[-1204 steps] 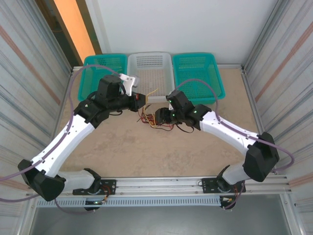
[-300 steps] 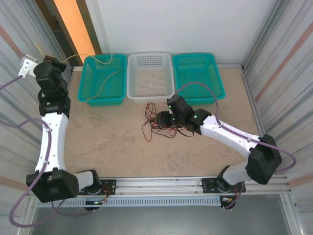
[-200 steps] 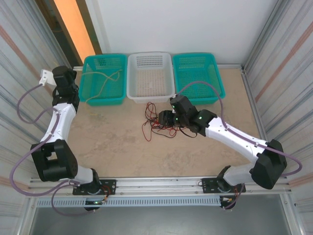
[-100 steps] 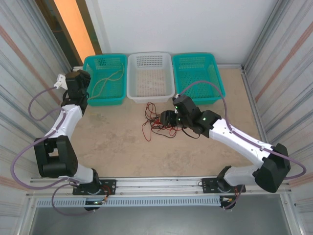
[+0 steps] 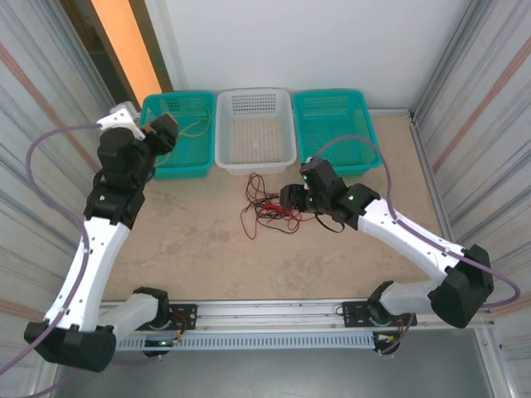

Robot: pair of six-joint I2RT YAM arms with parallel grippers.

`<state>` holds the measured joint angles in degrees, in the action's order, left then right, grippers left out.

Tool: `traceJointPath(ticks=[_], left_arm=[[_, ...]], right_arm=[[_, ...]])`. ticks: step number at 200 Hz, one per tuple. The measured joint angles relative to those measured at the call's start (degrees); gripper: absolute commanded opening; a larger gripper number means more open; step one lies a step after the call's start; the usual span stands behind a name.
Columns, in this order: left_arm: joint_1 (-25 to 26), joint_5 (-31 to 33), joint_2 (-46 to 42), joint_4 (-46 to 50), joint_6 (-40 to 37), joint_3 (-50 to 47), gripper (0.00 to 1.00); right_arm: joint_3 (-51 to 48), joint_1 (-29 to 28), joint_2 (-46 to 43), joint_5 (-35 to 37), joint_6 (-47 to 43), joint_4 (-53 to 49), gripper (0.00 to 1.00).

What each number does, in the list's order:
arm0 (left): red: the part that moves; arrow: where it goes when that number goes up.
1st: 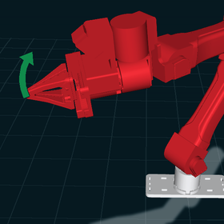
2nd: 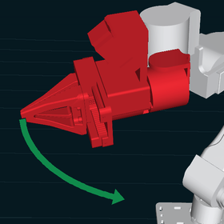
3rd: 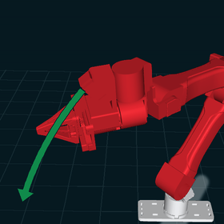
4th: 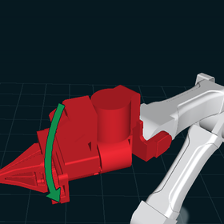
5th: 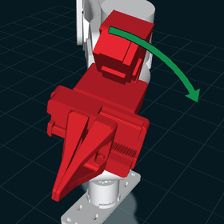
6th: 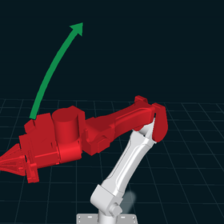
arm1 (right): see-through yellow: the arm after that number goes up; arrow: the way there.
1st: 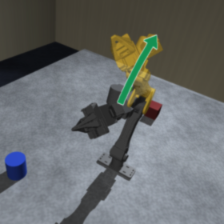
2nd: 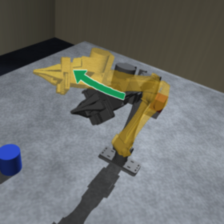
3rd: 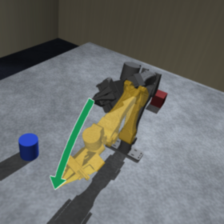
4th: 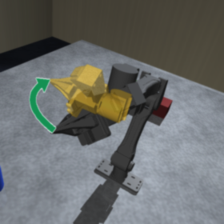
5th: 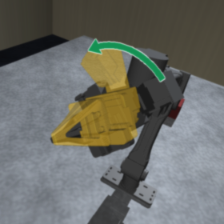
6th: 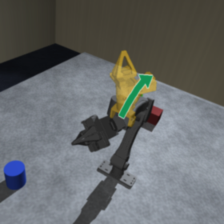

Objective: Untangle the cables

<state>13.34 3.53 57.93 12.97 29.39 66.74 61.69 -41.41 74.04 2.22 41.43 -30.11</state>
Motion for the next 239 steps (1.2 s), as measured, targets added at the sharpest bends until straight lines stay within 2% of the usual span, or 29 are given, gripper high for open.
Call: traceJointPath(ticks=[18,58,85,114,138,191,206,213,226,239], left_arm=[[5.7,-5.1,-1.4,3.8,-1.6,-3.5,0.57],[20.3,-7.4,2.0,12.9,-2.0,-12.2,0.54],[25.0,-8.0,7.6,15.3,-1.1,-13.0,0.48],[29.8,-6.7,16.1,17.9,-1.3,-9.7,0.46],[32.1,-6.0,18.8,18.4,-1.2,-8.3,0.46],[32.2,-4.3,17.8,18.5,-0.4,-8.9,0.50],[32.2,-3.6,17.1,18.6,-0.4,-9.4,0.50],[32.2,-3.3,16.8,18.6,-0.4,-9.5,0.50],[32.1,-2.7,16.3,18.6,-0.4,-9.8,0.50],[31.6,-2.4,15.8,18.6,-0.3,-10.3,0.50]], right_arm=[[0.0,1.7,2.3,-0.7,-0.1,0.0,0.61],[0.0,4.3,10.6,-2.3,-0.9,-0.9,0.60],[0.0,4.5,14.8,-3.6,-1.4,-0.9,0.60],[0.1,4.5,18.7,-4.0,-1.4,0.0,0.58],[0.7,4.6,22.3,-4.0,-1.4,0.0,0.58],[10.1,4.8,31.3,-4.0,-1.7,0.3,0.54],[11.4,4.8,33.4,-4.0,-1.7,1.0,0.50],[11.4,4.8,34.1,-4.0,-1.7,1.3,0.45],[11.4,4.7,35.2,-4.0,-2.0,1.3,0.27],[10.8,4.6,35.5,-4.0,-1.7,1.5,0.20]])
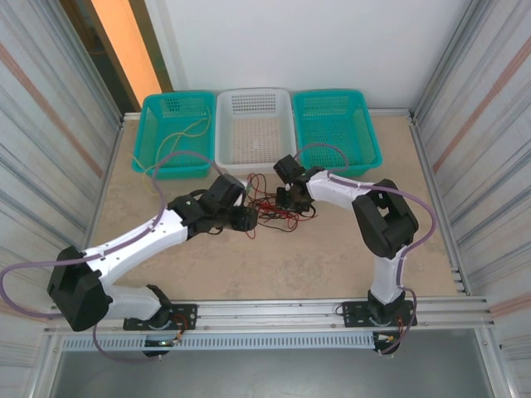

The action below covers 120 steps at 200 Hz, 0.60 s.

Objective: Untangle the cables

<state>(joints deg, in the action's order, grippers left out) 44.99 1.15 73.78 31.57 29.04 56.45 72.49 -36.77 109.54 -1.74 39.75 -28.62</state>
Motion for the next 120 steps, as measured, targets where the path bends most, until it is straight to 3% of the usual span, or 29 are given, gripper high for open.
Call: traceJointPath(ticks=[24,49,63,86,120], left_arm=[[-1.7,0.0,-0.2,-0.1,0.7,-0.9,0.51],[-3.5,0.0,-0.2,-0.3,1.2,-1.5,0.55],[-4.3,0.0,-0.2,-0.6,1.2,-1.7,0.55],[-5.3,-0.5,0.9,-2.5,1.2,-1.8,0.54],[-5.7,-1.1,7.7,-5.9,1.1,-1.3,0.54]], right_arm=[[-2.7,-1.2,-1.8,0.6,0.3,0.5,0.13],[-6.8,-4.2,-7.1,2.3,0.2,-1.1,0.14],[-8.5,-5.7,-10.9,3.3,0.2,-2.6,0.22],[-9.8,-6.6,-16.1,4.8,0.0,-5.2,0.47],[-9.7,-7.0,-19.5,8.0,0.1,-8.3,0.52]])
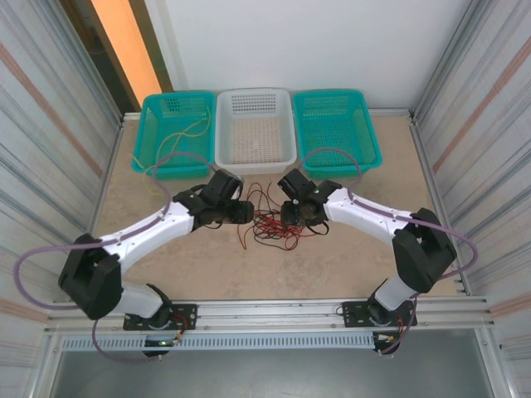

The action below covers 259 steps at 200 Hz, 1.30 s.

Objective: Untangle the cables

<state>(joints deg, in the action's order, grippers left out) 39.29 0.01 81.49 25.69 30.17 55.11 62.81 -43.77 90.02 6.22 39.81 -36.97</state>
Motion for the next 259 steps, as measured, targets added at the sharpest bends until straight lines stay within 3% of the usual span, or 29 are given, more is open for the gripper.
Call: traceJointPath(ticks=[57,107,129,170,194,210,225,259], left_arm=[[-4.4,1.6,12.1,-2.5,-1.5,6.5,0.49],[-5.2,2.2,20.5,-3.7,-3.6,14.4,0.24],[-5.3,2.3,21.4,-3.7,-4.3,15.1,0.25],[-5.8,2.1,21.5,-3.8,-5.6,15.8,0.38],[-6.0,2.1,21.5,-3.9,-6.0,15.8,0.34],[-6.2,1.5,21.6,-4.0,-6.3,15.8,0.23],[-6.4,1.0,22.1,-4.1,-6.9,15.8,0.19],[-6.7,0.4,23.1,-4.2,-7.5,15.8,0.18]], right_arm=[[2.1,-1.5,-3.8,1.5,0.0,-1.6,0.54],[2.0,-1.6,-8.1,1.6,0.0,-1.2,0.55],[1.6,-1.6,-9.5,1.7,0.0,-1.0,0.56],[1.0,-1.6,-11.9,1.7,0.1,-0.8,0.57],[0.9,-1.6,-13.2,1.7,0.2,-0.7,0.58],[0.9,-1.6,-13.8,1.7,0.2,-0.5,0.58],[0.7,-1.6,-14.3,1.7,0.2,-0.4,0.58],[0.1,-1.6,-15.2,1.7,0.2,-0.4,0.59]])
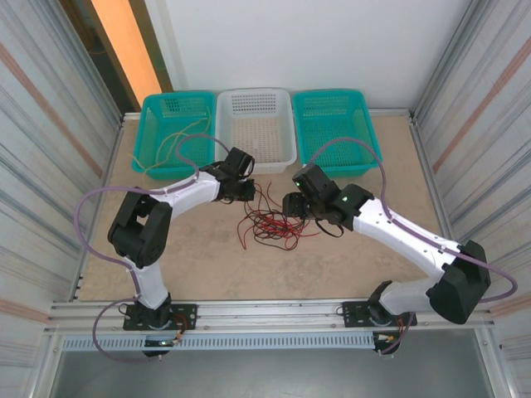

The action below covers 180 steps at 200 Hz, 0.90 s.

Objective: Untangle the cables

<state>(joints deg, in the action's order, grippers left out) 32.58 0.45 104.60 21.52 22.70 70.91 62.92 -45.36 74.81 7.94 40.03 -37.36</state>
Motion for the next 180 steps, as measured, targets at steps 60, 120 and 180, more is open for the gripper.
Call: traceJointPath(ticks=[60,120,180], left_arm=[[0.0,-0.4,0.0,-0.5,-1.4,-0.2,0.14],[0.0,-0.4,0.0,-0.8,-2.3,-1.8,0.24],[-0.4,-0.4,0.4,-0.4,-3.2,-1.8,0.00]], right_arm=[[-0.2,0.1,-1.6,0.0,0.0,0.1,0.60],[-1.0,1.2,-4.1,-0.5,0.0,2.3,0.63],[-1.5,2.4,-5.6,-0.7,0.4,2.9,0.63]])
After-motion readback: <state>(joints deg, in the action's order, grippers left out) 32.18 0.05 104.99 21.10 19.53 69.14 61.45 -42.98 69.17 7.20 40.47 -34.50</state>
